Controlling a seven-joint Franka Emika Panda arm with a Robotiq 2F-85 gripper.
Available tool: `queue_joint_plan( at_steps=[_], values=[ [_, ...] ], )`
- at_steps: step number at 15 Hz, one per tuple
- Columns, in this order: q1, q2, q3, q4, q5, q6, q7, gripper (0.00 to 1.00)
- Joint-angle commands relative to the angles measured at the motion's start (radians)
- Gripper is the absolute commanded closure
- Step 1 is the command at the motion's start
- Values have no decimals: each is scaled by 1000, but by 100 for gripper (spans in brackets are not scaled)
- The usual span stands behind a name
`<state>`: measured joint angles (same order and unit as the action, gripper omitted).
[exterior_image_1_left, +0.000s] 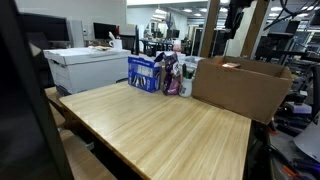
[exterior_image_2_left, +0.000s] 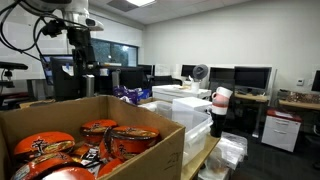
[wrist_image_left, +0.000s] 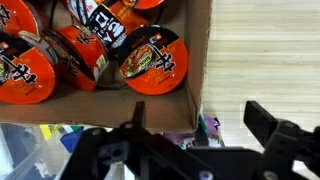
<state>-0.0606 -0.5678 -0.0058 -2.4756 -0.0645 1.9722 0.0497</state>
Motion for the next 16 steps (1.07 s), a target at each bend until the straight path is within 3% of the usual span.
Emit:
queue_joint_plan(
  at_steps=[1,8,16],
  values=[
    [-11,-2,-2,0,-19,5,16,0],
    [-80,1,-53,-1,-77,23,26,0],
    [-150,22,-117,-6,-15,109,150,0]
  ],
)
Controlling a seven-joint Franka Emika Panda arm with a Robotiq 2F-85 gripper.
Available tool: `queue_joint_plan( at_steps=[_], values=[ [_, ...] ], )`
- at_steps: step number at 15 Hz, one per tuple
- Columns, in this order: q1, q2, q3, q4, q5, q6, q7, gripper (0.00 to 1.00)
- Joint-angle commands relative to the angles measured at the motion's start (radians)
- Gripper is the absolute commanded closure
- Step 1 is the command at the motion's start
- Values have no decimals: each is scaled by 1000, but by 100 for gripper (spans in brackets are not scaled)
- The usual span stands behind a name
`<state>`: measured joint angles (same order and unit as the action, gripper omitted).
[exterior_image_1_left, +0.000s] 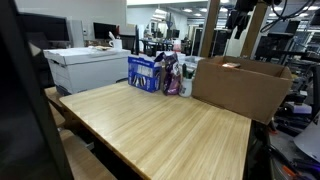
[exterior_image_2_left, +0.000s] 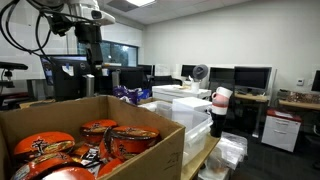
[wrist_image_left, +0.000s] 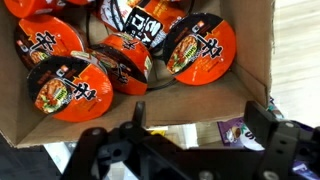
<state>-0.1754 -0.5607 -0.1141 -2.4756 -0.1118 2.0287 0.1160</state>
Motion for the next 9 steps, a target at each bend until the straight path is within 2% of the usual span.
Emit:
queue_joint_plan(
  at_steps=[1,9],
  values=[
    [-46,11,-12,-10,37,65,107,0],
    [-154,-26,-18,-77,42,177,316,0]
  ],
)
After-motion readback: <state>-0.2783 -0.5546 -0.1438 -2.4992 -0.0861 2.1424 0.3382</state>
